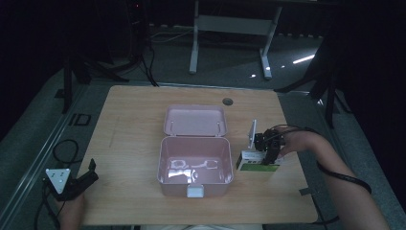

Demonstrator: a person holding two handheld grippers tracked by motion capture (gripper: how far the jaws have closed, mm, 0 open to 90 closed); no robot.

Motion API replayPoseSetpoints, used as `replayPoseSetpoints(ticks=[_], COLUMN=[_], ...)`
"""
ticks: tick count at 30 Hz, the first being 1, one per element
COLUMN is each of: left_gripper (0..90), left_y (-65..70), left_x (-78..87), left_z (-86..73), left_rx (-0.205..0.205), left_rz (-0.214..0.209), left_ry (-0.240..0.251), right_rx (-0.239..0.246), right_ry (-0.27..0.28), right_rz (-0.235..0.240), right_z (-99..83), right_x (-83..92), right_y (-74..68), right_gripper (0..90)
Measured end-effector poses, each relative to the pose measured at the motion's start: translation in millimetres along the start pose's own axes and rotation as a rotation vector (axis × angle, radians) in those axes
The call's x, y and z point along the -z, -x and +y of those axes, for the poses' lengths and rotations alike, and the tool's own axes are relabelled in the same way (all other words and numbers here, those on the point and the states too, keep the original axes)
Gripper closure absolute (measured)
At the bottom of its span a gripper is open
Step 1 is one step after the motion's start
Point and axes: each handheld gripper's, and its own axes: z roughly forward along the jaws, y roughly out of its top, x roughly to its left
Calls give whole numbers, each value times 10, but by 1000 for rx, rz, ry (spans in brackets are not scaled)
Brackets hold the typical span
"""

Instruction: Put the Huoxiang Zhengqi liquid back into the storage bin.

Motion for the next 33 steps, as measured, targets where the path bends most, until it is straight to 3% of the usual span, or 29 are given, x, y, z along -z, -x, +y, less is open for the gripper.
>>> replayPoseSetpoints(ticks=[8, 9, 11, 26, 33], left_gripper=[24, 24, 24, 24, 24], left_y=[2, 2, 2, 2, 2], left_x=[0, 0, 0, -1, -1], left_z=[0, 0, 0, 1, 1], left_rx=[-2, -2, -2, -1, -1], left_rz=[1, 2, 2, 2, 3], left_ry=[0, 0, -1, -2, -2], right_rx=[11, 14, 22, 39, 40], right_ry=[-14, -18, -19, -45, -57], right_rz=[-10, 1, -2, 23, 39], right_z=[39, 47, 56, 79, 80], right_x=[-87, -86, -82, -62, 31], right_y=[11, 6, -9, -33, -69], right_gripper=[535, 598, 612, 618, 618])
